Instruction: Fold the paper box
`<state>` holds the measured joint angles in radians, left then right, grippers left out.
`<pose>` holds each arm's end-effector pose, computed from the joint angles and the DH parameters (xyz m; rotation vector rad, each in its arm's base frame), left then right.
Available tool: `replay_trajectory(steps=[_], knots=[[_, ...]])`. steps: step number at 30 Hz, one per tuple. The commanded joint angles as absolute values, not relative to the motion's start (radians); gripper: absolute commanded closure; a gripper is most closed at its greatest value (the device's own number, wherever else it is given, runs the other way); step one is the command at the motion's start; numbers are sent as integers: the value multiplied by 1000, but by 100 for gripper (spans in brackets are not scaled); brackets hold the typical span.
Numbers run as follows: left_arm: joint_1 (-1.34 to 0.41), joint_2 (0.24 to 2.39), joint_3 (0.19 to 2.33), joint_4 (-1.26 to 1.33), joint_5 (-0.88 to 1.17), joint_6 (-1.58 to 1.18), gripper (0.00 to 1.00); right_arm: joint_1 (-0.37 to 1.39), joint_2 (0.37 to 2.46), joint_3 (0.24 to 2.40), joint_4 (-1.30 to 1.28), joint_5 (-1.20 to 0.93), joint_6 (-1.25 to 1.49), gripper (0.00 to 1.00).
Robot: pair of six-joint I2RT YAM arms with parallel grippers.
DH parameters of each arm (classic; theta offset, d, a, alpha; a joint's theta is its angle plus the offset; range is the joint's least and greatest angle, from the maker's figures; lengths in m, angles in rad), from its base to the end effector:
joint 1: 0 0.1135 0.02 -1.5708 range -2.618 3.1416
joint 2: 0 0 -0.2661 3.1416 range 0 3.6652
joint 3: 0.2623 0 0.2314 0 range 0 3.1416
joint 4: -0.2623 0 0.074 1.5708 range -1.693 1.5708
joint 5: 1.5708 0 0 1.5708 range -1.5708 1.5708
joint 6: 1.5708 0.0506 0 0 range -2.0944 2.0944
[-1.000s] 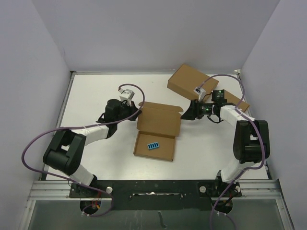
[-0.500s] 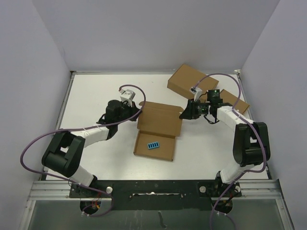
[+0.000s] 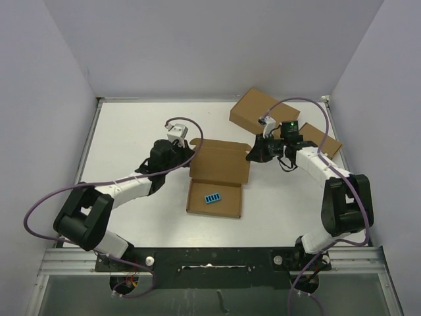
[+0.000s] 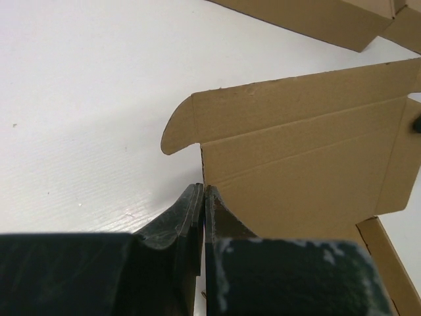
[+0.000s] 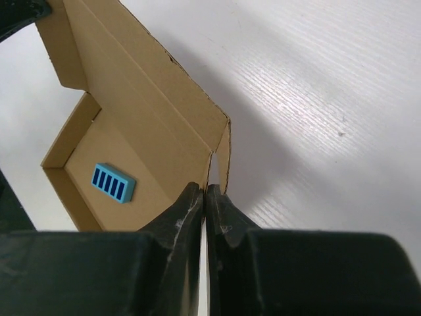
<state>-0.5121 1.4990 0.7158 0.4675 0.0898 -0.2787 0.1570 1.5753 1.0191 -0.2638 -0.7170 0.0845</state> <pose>0.2766 -0.1607 0.2251 0.2876 1.9122 -0.6201 0.3101 0.0827 0.2306 -0.4247 2.2970 0.9692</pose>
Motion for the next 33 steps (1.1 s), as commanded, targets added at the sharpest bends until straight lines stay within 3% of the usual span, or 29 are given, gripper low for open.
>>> replay_trajectory(steps=[1,16,33], knots=[[-576,1445,781,460,-36,-314,100,212,1502,1075,-236,-614,43,100],[-616,1643,944,598,-153,-267,100,301,1510,1131,-71,-343,-71,100],[-601,1708,901,713,-122,-272,100,359,1556,1065,117,-176,-149,100]])
